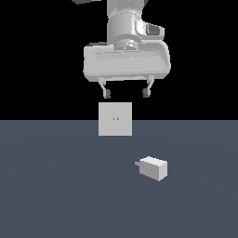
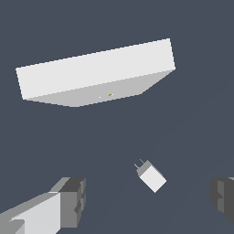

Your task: Plug the charger into the wall socket.

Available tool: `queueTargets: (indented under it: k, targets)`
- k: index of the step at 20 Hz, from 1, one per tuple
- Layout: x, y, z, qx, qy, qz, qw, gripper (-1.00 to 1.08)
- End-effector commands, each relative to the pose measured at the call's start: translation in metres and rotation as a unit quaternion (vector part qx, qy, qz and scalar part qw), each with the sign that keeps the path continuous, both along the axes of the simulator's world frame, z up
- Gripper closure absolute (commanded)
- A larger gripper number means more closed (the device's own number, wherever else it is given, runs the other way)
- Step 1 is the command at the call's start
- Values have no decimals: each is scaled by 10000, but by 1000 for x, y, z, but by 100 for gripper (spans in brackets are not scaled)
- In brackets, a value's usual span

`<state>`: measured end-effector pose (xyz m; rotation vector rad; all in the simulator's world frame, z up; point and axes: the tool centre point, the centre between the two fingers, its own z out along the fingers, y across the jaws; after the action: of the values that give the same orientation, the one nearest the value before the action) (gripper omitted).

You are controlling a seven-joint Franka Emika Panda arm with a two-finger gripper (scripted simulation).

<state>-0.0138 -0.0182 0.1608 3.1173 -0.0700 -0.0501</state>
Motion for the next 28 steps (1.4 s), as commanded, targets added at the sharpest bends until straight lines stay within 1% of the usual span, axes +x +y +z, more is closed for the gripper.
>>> queueTargets:
  k: [1, 8, 16, 21, 28]
  targets:
    - [0, 0, 0, 0, 0, 0, 10000, -92]
    - [-4, -1, -3, 18, -45, 146, 9999, -92]
    - [-16, -3, -14, 82, -198, 643, 9977, -92]
    - [-26, -7, -25, 139, -338, 1098, 9933, -92]
    - [-40, -14, -41, 222, -536, 1743, 9830, -92]
